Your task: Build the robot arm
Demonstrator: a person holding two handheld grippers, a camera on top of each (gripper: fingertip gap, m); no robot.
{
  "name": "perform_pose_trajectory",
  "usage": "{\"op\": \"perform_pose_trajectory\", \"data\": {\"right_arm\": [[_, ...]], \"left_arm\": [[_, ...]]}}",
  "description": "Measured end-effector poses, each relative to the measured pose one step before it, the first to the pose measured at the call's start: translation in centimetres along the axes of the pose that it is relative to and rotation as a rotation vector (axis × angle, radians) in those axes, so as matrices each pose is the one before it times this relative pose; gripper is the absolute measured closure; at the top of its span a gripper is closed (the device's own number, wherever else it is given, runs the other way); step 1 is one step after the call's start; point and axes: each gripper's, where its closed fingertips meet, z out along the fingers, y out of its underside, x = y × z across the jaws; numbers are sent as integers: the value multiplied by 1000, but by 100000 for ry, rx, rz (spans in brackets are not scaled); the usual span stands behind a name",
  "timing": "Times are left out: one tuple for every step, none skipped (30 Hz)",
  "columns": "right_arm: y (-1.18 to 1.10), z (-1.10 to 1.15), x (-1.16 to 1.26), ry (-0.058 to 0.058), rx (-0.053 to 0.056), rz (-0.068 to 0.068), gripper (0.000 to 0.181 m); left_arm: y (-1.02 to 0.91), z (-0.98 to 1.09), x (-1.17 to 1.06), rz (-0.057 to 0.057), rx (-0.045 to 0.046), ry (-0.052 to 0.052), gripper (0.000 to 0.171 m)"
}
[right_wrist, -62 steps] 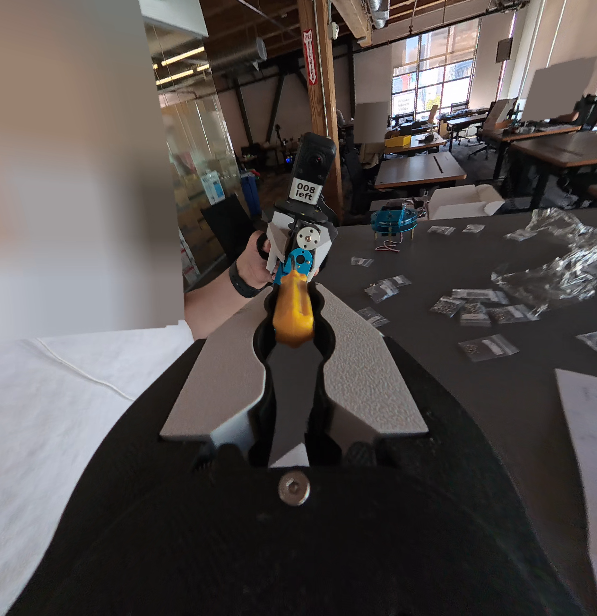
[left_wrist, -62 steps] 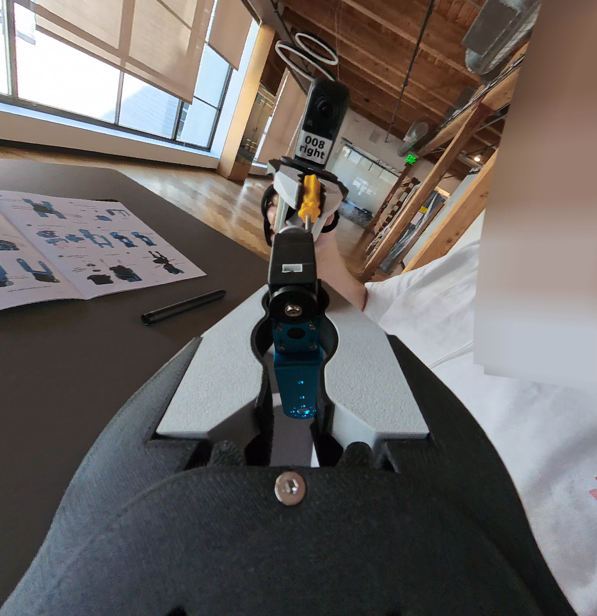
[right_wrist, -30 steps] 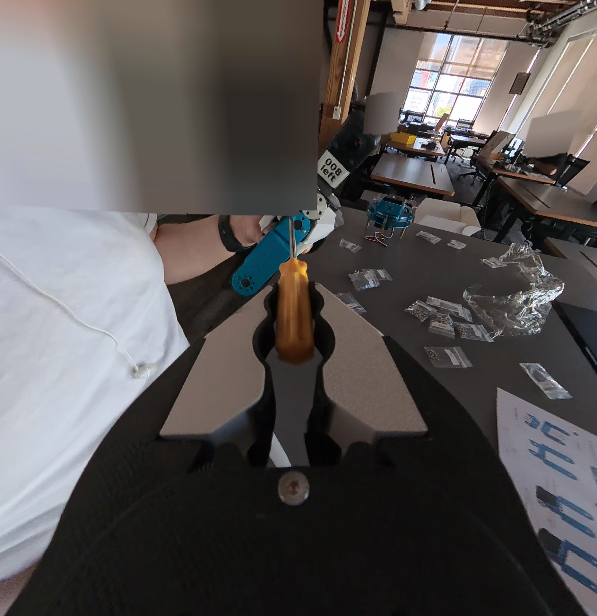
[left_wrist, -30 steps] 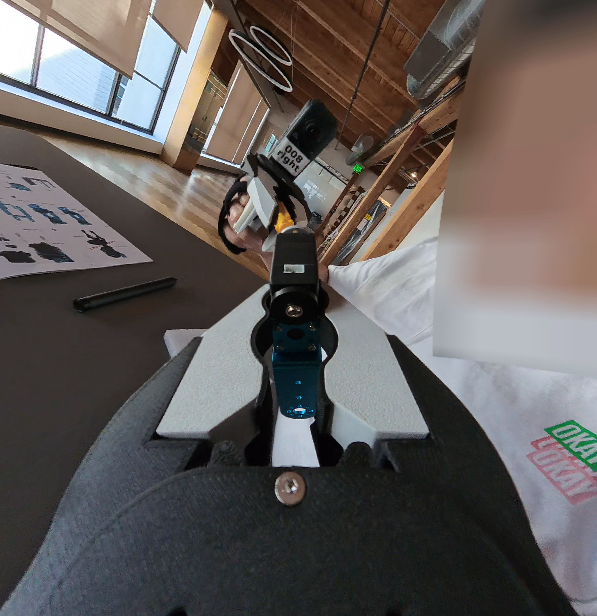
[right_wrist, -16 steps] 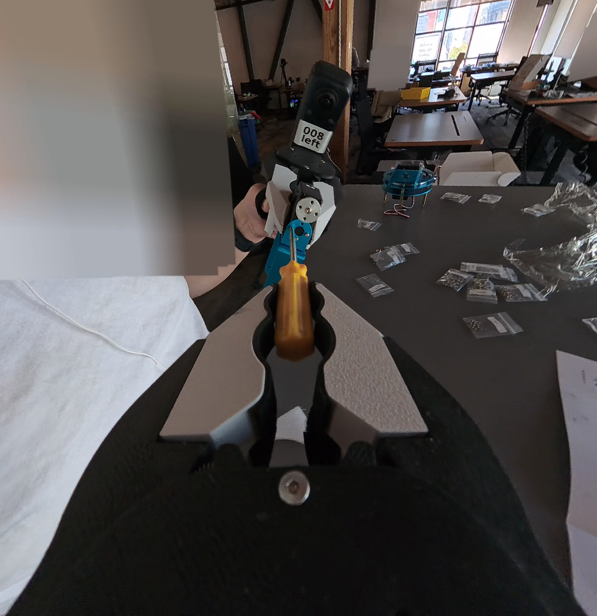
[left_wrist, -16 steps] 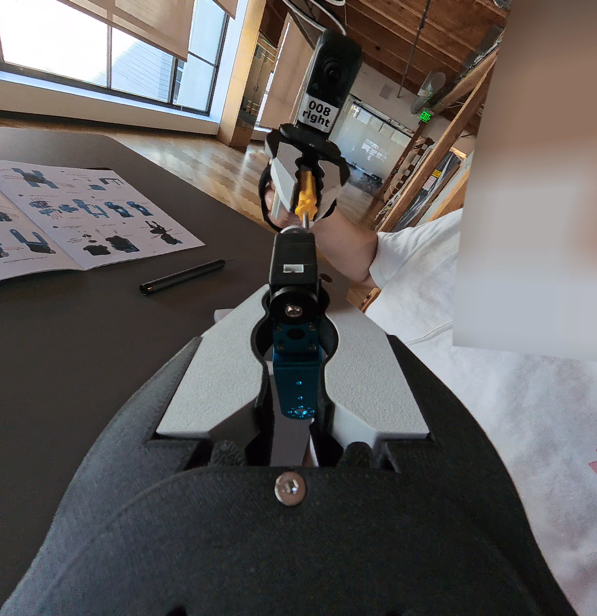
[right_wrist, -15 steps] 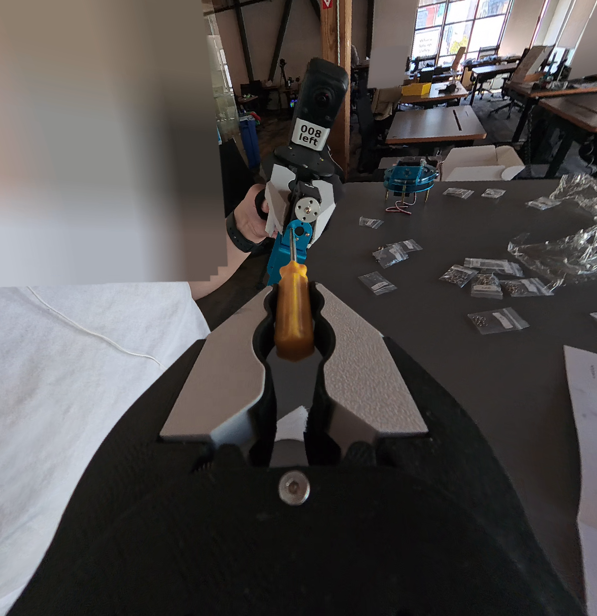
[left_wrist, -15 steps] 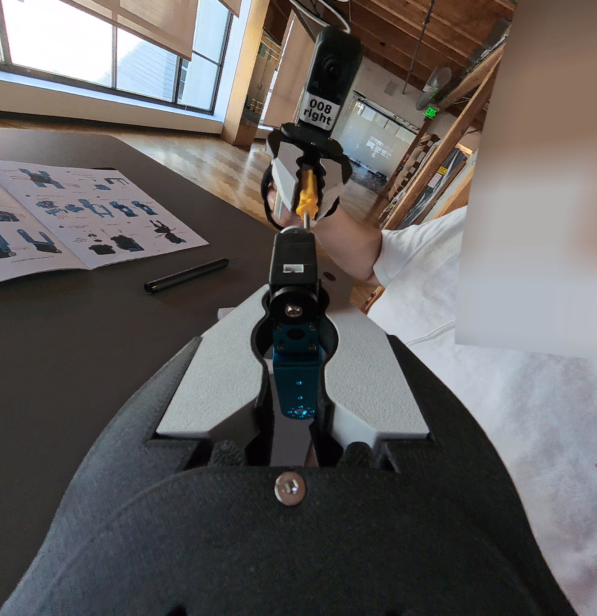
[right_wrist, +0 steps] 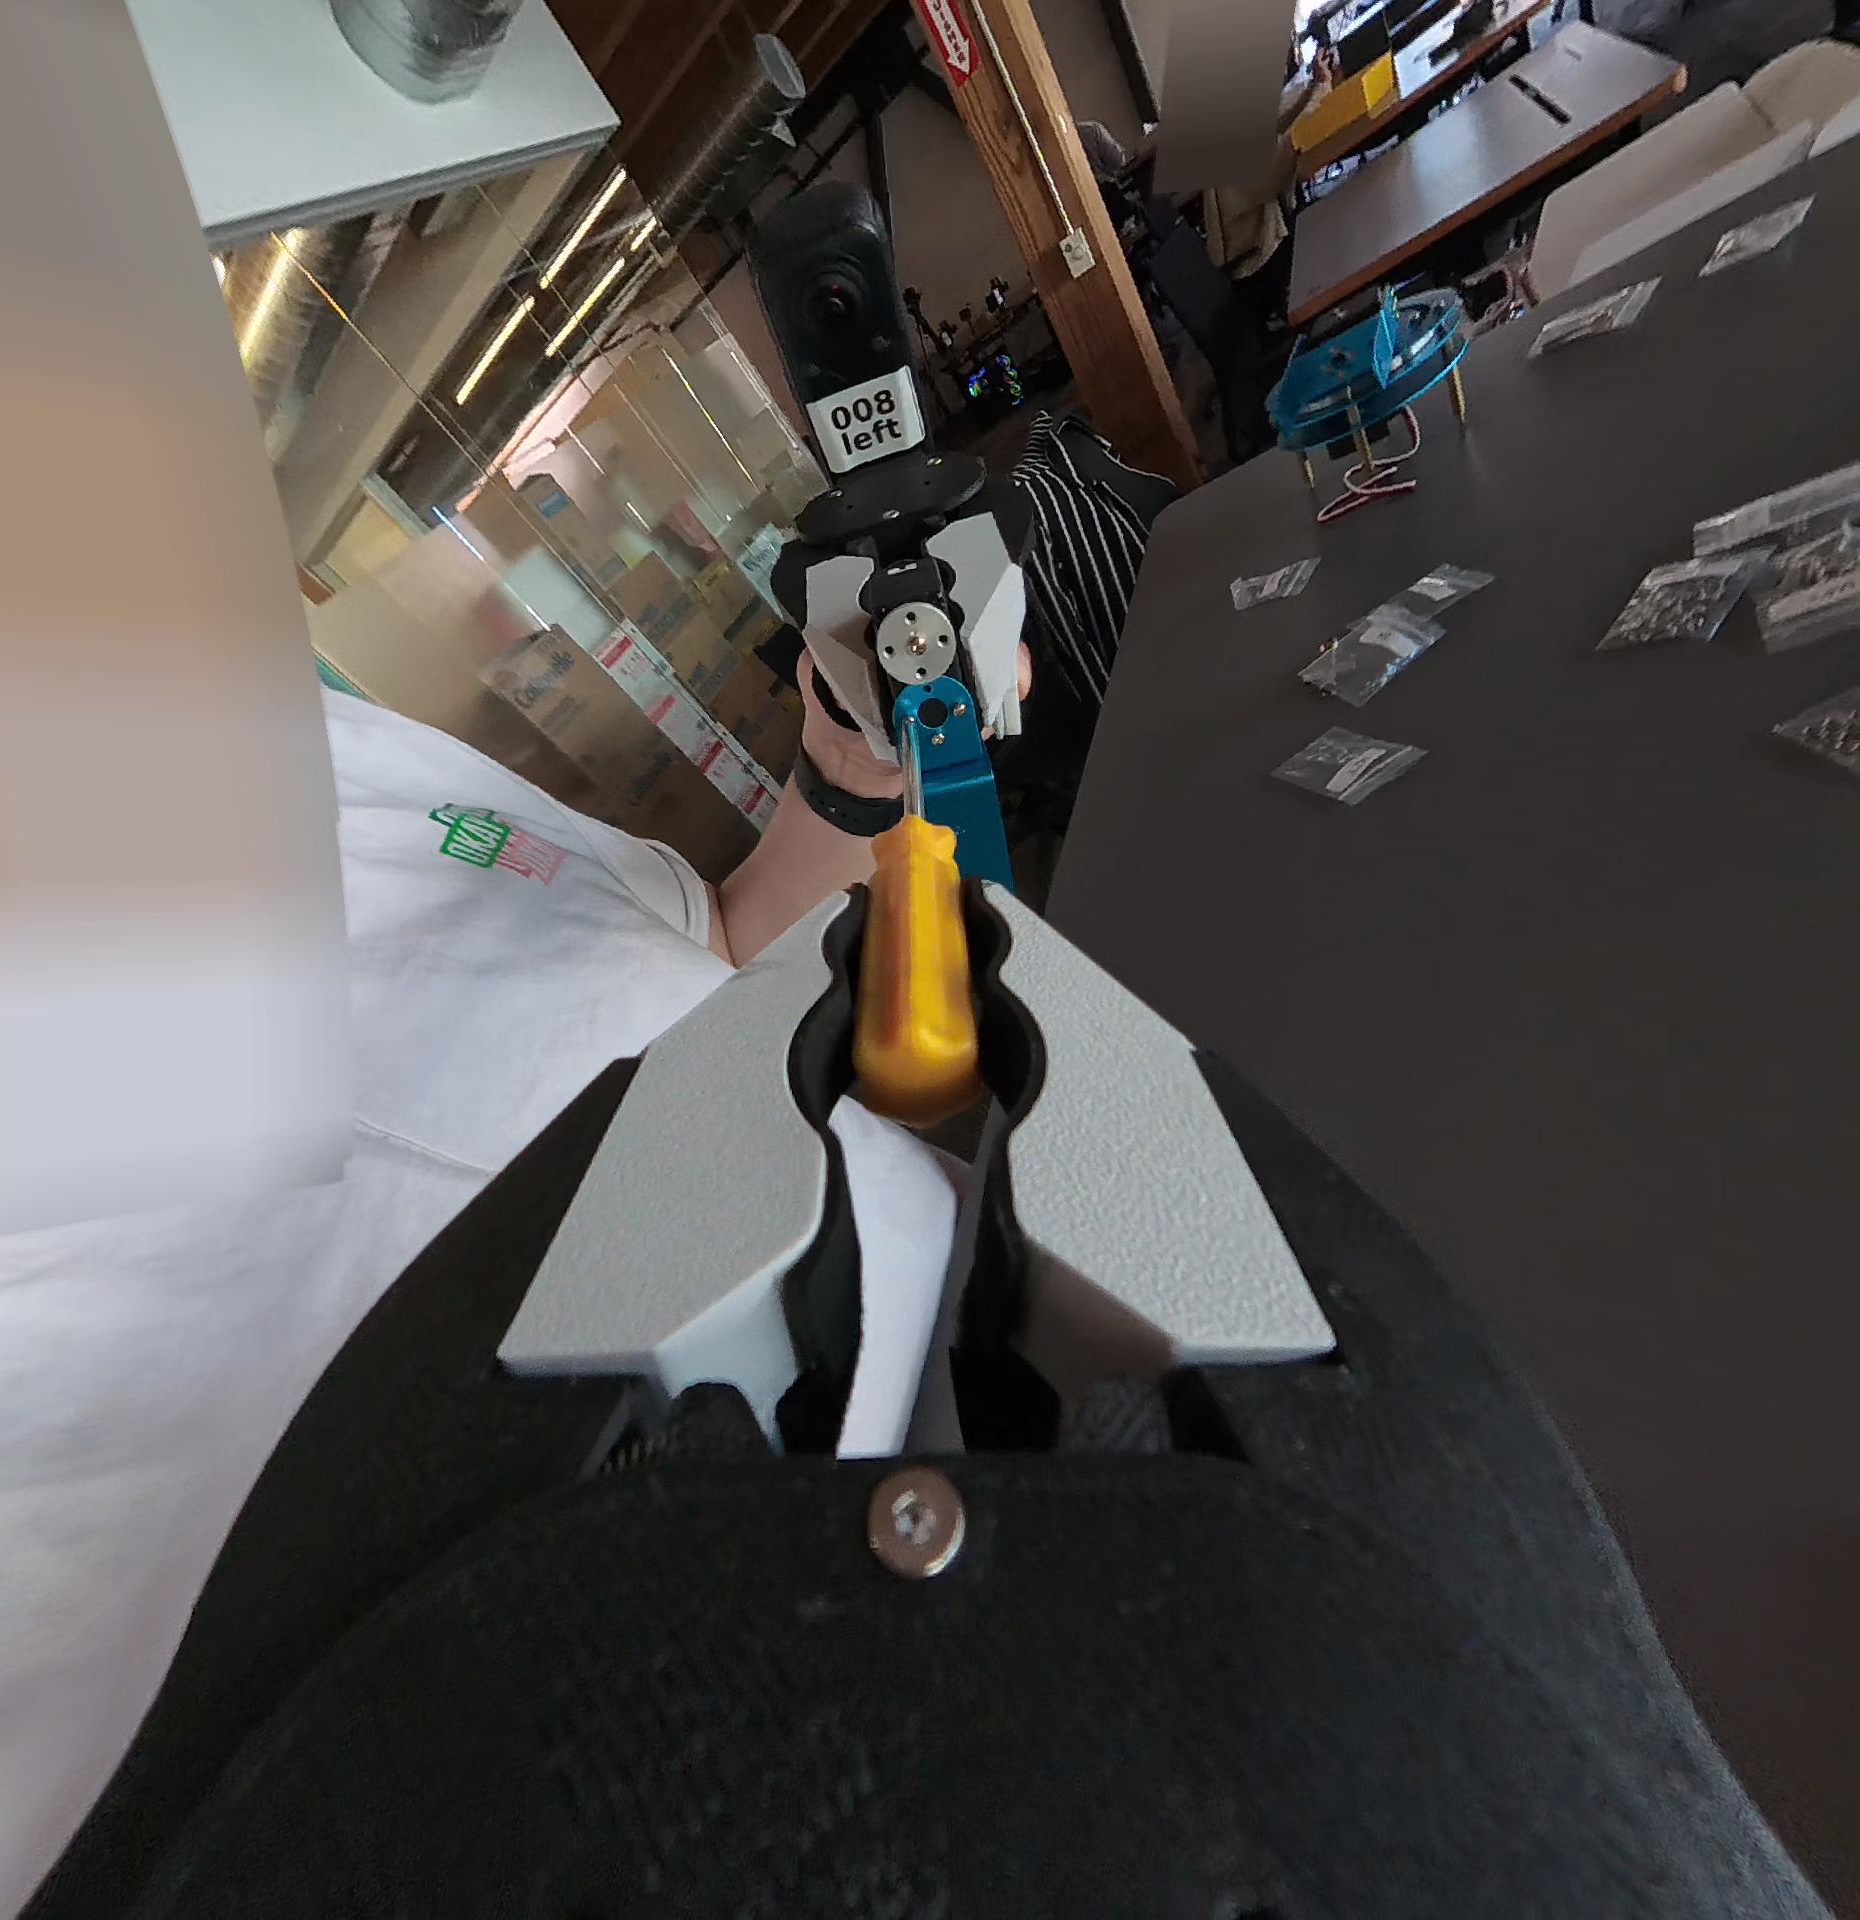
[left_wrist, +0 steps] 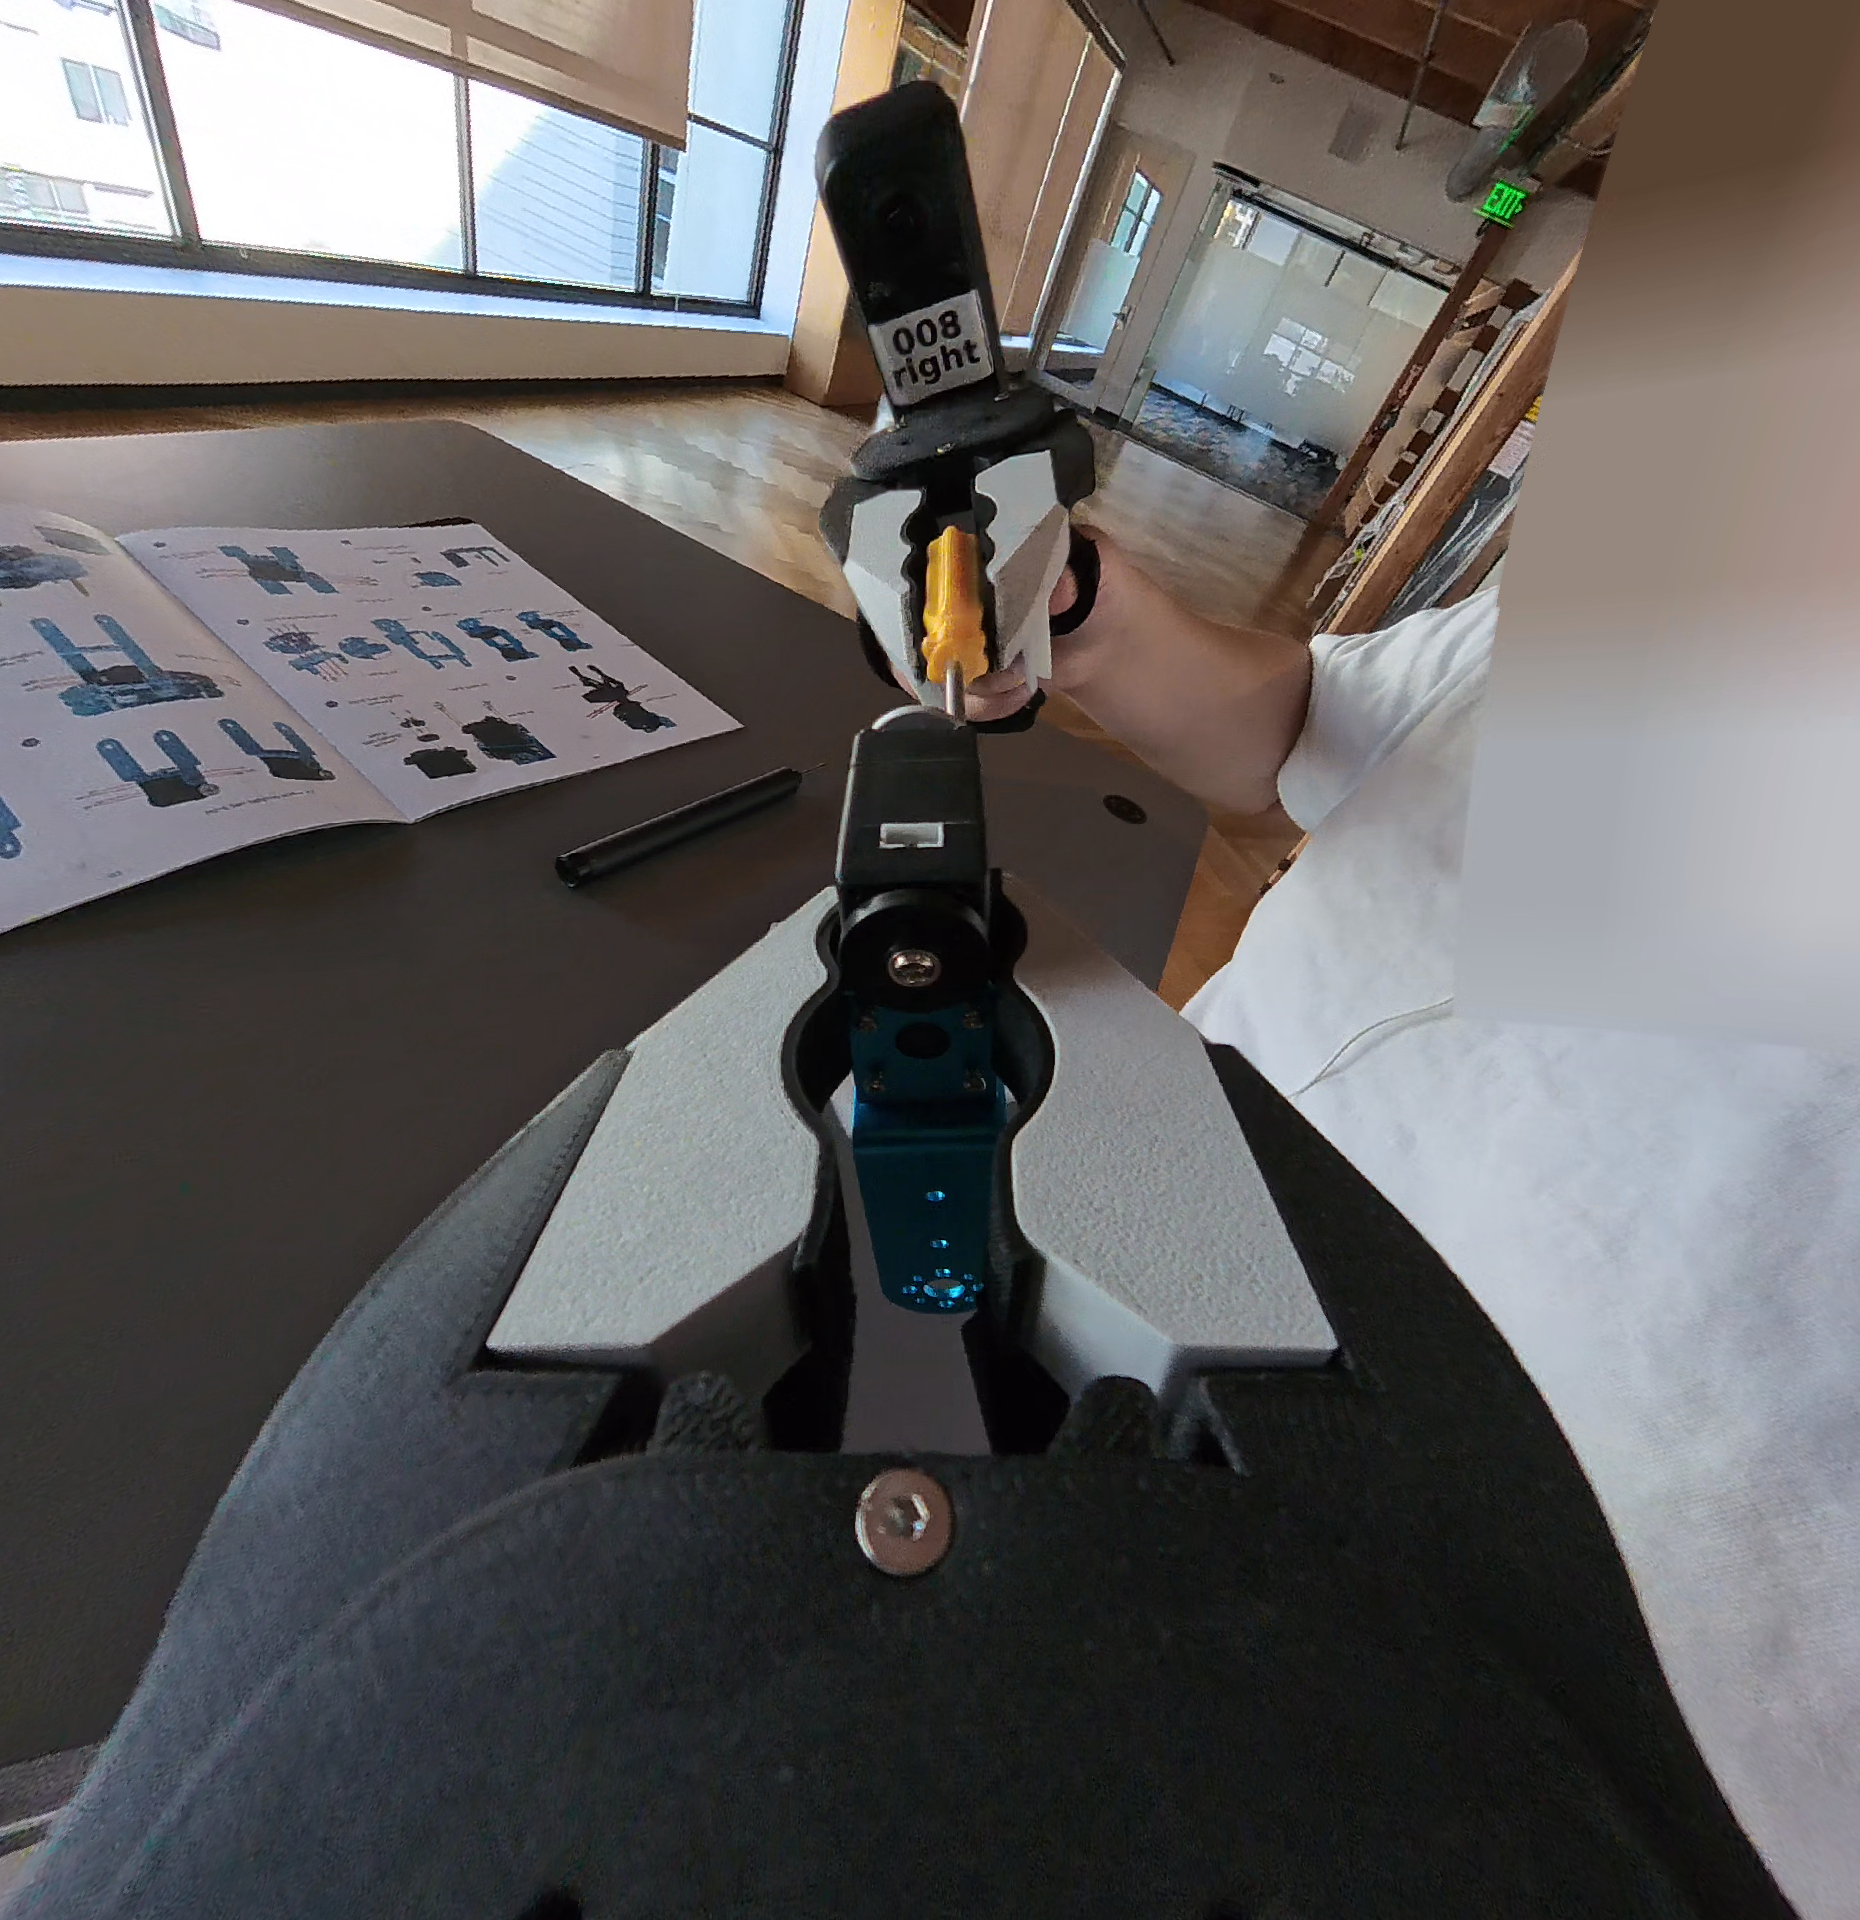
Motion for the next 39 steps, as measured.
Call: {"op": "perform_pose_trajectory", "data": {"right_arm": [[47,11,100,-340,476,2648,165],[73,24,136,-152,372,2590,165],[86,29,140,-227,195,2905,165],[47,19,92,-480,536,2620,165],[33,20,107,-555,635,2813,165],[61,20,98,-718,504,3356,165],[84,21,143,-617,259,3117,165],[49,6,181,-442,626,3789,165],[81,18,171,-598,344,3671,165],[94,10,181,-596,198,3292,165],[86,-2,199,-448,298,3157,165],[68,-3,226,-200,316,3322,165],[79,0,226,-112,104,2884,164],[141,8,190,-367,-452,2571,164],[106,-7,175,-822,-174,2948,164],[-30,-27,138,-995,859,2690,164],[25,-2,50,-1245,209,1547,164],[4,15,-23,-717,15,-505,164],[-138,18,-97,155,774,-2306,164],[-228,25,-242,419,1003,-4422,165],[-229,-11,-315,647,663,-5733,164],[-394,-35,-556,-171,1180,-5798,165],[-489,-35,-1083,-2733,1300,-7823,165],[-437,-4,-1032,-1633,192,-8379,165],[-349,-7,-702,1238,-1196,-10143,165],[-246,32,-667,2382,-2264,-13870,165],[-252,56,-672,3033,-2227,-16387,165],[-321,98,-693,3190,-1957,-15847,165],[-79,180,-799,1721,-4196,-14709,165],[6,176,-515,2246,-5158,-11519,165],[-92,86,-201,2714,-3768,-8403,165],[-158,-15,-156,1601,-2207,-6124,165],[-282,-123,-46,1176,-276,-3669,165],[-130,-142,52,807,-528,-1821,165],[-18,-167,-15,16,-834,-1548,165],[-65,-176,80,739,-302,-1508,165],[38,-135,60,579,-772,-1067,165],[95,-74,-51,-228,-887,-540,165],[136,9,21,367,-1001,-279,165]], "left_arm": [[22,-11,-54,59,-7,-320,151],[41,-1,-102,501,-46,-771,151],[105,3,-112,545,-568,-806,151],[56,1,-74,676,-283,-666,151],[-18,-24,-75,542,143,-656,151],[28,-1,-59,859,-168,-660,151],[60,-8,-53,1018,-534,-715,151],[60,15,-117,1302,-588,-1339,151],[95,15,-116,1404,-721,-1294,151],[107,18,-94,1001,-842,-1036,151],[125,38,-99,847,-822,-1005,151],[121,43,-168,516,-826,-1316,151],[150,48,-176,761,-773,-1460,151],[197,53,-118,1180,-1032,-1181,150],[175,59,-88,1409,-906,-1183,151],[116,47,-45,1221,-585,-997,151],[27,20,47,511,26,-90,151],[-24,-28,147,-887,568,1386,151],[-99,-37,59,-2285,1286,1736,151],[-142,-48,-30,-2457,2055,1573,150],[-176,-57,187,-2655,2380,3228,150],[-164,-16,285,-3468,2088,4046,151],[-120,23,242,-3785,2011,3943,151],[-83,55,227,-3492,1822,3970,151],[-154,37,125,-3498,2457,3437,151],[-118,12,215,-3879,2271,4318,151],[-180,9,395,-3613,2568,5585,151],[-227,15,424,-3902,3111,5892,150],[-188,45,437,-3895,2672,6082,150],[-104,68,469,-3598,2190,6113,150],[-3,103,367,-2997,1374,5268,150],[-48,119,190,-1664,1635,3490,151],[2,123,133,-1574,1126,2831,151],[83,129,165,-1590,282,2891,150],[0,127,113,-952,696,2135,151],[-3,118,52,-779,586,1368,151],[84,113,-43,-657,-295,449,151],[96,111,-128,-109,-496,-420,151],[75,108,-64,63,-426,-178,151]]}}
